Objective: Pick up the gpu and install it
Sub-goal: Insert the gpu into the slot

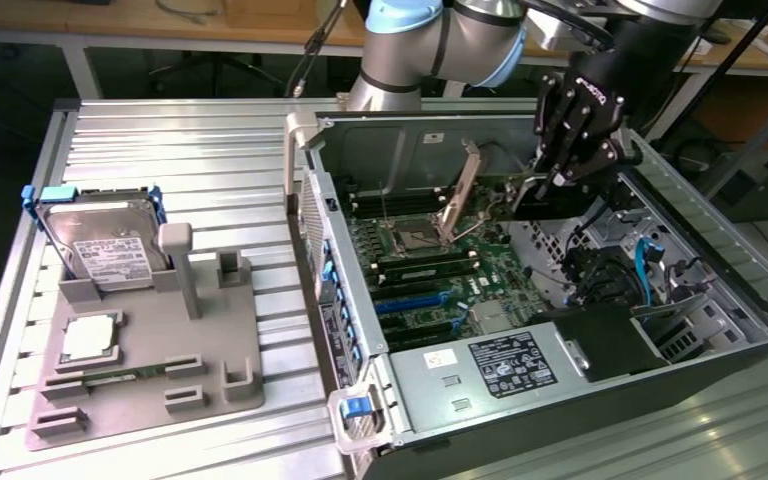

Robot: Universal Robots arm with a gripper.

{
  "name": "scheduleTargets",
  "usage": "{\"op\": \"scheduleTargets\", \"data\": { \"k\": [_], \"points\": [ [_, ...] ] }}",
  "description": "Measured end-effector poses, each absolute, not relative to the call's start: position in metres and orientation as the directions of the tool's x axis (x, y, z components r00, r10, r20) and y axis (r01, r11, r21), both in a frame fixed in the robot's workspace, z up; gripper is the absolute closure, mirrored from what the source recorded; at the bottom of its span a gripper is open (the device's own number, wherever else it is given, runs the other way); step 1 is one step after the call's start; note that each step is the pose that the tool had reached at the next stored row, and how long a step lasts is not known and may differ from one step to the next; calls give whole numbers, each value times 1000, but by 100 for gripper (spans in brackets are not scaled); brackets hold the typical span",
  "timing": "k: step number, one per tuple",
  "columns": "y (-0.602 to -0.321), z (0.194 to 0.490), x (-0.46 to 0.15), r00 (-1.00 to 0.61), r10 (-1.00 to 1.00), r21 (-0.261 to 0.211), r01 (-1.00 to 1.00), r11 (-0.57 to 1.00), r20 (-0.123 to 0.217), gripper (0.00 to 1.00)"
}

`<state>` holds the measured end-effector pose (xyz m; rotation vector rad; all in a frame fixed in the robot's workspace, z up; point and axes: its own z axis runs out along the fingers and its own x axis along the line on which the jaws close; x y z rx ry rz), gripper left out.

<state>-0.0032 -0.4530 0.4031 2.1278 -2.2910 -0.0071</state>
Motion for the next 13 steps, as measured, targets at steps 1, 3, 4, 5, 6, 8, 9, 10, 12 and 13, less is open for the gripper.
{"op": "scheduleTargets", "data": {
  "k": [1,3,4,5,6,8,9,10,12,13],
  "points": [
    [-453,402,-3,-74,-997,14,-997,74,8,73],
    [-453,400,-4,-74,-997,14,-997,74,8,73],
    [-453,399,-5,-74,-997,14,-997,74,8,73],
    [-453,398,-6,-74,-997,13,-997,74,8,73],
    [-452,397,-7,-74,-997,14,-997,74,8,73],
    [-452,395,-9,-74,-997,14,-997,74,8,73],
    [-452,395,-10,-74,-997,14,-997,74,8,73],
    [-452,394,-10,-74,-997,14,-997,74,8,73],
    [-452,392,-12,-74,-997,14,-997,74,8,73],
    [-451,391,-13,-74,-997,14,-997,74,8,73]
  ]
}}
